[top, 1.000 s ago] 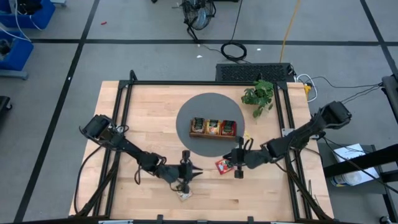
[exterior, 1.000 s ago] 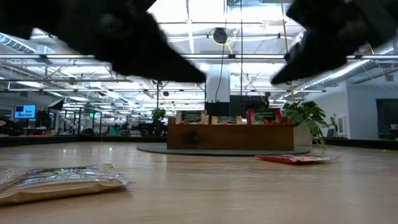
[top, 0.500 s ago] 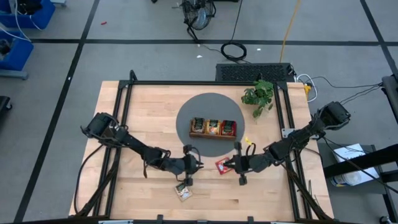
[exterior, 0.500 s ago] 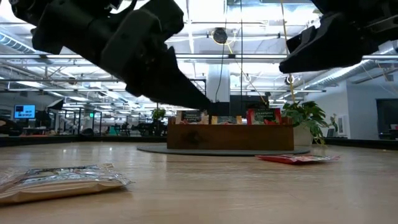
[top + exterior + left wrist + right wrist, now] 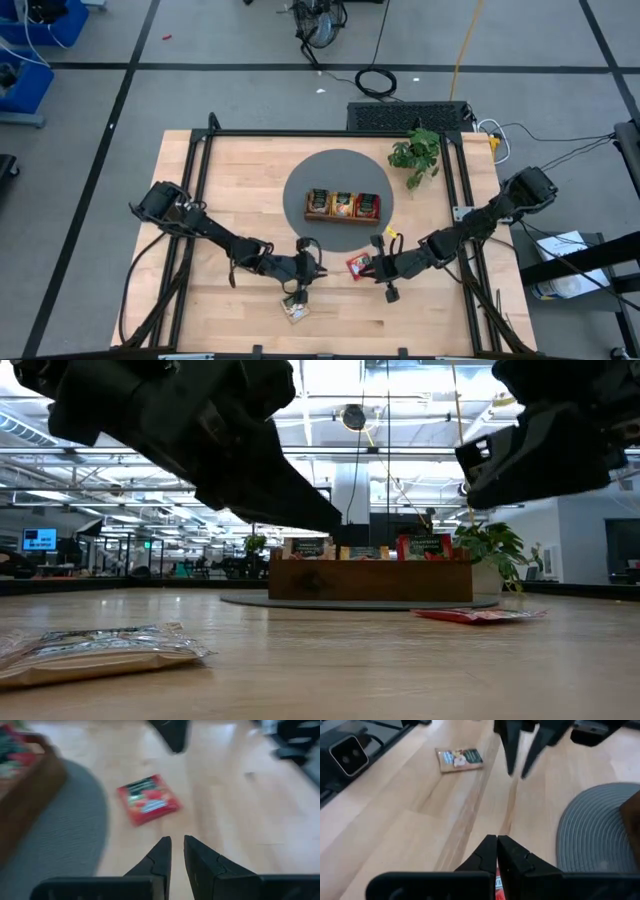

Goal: Pick & Place Tea
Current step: Adjust the red tea bag on the table

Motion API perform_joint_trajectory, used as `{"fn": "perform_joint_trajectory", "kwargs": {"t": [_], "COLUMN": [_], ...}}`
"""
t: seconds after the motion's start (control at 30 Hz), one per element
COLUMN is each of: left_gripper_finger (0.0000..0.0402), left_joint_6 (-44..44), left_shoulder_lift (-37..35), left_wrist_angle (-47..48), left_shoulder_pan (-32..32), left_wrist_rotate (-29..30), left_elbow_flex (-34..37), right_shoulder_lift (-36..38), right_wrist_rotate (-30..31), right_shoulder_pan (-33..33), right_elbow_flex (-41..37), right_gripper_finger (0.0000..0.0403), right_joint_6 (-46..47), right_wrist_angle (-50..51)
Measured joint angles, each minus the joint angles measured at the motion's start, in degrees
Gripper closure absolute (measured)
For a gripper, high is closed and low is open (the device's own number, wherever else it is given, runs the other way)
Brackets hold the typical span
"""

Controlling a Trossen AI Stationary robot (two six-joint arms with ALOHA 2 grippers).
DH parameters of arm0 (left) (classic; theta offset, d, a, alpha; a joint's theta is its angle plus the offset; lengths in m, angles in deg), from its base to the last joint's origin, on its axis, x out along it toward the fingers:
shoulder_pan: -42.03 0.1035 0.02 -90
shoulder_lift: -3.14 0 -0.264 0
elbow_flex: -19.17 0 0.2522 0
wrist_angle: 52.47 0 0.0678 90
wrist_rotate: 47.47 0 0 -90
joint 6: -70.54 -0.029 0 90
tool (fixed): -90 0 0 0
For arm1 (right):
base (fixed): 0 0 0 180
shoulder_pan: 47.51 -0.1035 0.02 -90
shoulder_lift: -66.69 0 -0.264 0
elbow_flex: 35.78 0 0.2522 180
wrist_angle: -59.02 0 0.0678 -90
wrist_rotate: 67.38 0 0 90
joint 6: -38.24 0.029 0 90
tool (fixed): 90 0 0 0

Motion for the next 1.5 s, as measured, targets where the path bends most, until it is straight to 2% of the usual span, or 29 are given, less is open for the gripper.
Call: {"fn": "perform_joint_trajectory", "kwargs": {"t": [0.1,0.3,0.47,0.57,0.63,0.73,0.8,0.87,1.0,1.1,1.33,1.5], "left_gripper_finger": [0.0346,0.0346,0.0346,0.0346,0.0346,0.0346,0.0346,0.0346,0.0346,0.0346,0.0346,0.0346], "left_joint_6": [-1.64,-2.4,-1.34,-1.32,-1.32,-1.11,-1.08,-1.06,-0.97,-0.97,-1.4,-1.03], "left_shoulder_lift": [0.0,0.0,0.0,0.0,0.0,0.0,0.0,0.0,0.0,0.0,0.0,0.0], "left_wrist_angle": [-2.08,-3.11,-2.05,-1.94,-2.14,-2.28,-2.33,-2.29,-2.27,-2.2,-2.06,-2.0], "left_shoulder_pan": [0.26,0.3,-0.06,-0.88,-1.26,-1.51,-1.47,-1.39,-1.36,-1.34,-1.34,-1.32], "left_wrist_rotate": [-5.37,-6.54,-14.12,-15.56,-15.36,-13.0,-11.79,-10.68,-9.25,-9.09,-8.53,-8.04], "left_elbow_flex": [0.0,0.0,0.0,0.0,0.0,0.0,0.0,0.0,0.0,0.0,0.0,0.0], "right_shoulder_lift": [-0.82,-0.79,-2.95,-5.22,-5.5,-4.26,-3.19,-3.04,-3.59,-3.91,-6.43,-10.69], "right_wrist_rotate": [-0.01,0.26,0.75,5.38,11.33,20.74,24.33,23.72,16.26,15.48,15.06,10.97], "right_shoulder_pan": [0.0,0.44,-2.55,-5.87,-7.78,-9.03,-9.0,-8.13,-5.07,-3.51,-0.78,2.37], "right_elbow_flex": [0.0,0.0,0.02,0.06,0.04,0.07,0.07,0.08,0.07,0.04,0.1,0.28], "right_gripper_finger": [0.0399,0.0399,0.0402,0.0402,0.0402,0.0402,0.0402,0.0402,0.0403,0.0403,0.0403,0.0403], "right_joint_6": [0.64,1.32,7.21,10.89,13.51,18.97,23.03,27.76,36.65,40.07,37.29,31.08], "right_wrist_angle": [0.21,1.06,1.86,2.09,3.41,6.58,10.14,13.63,21.95,24.98,22.86,15.22]}}
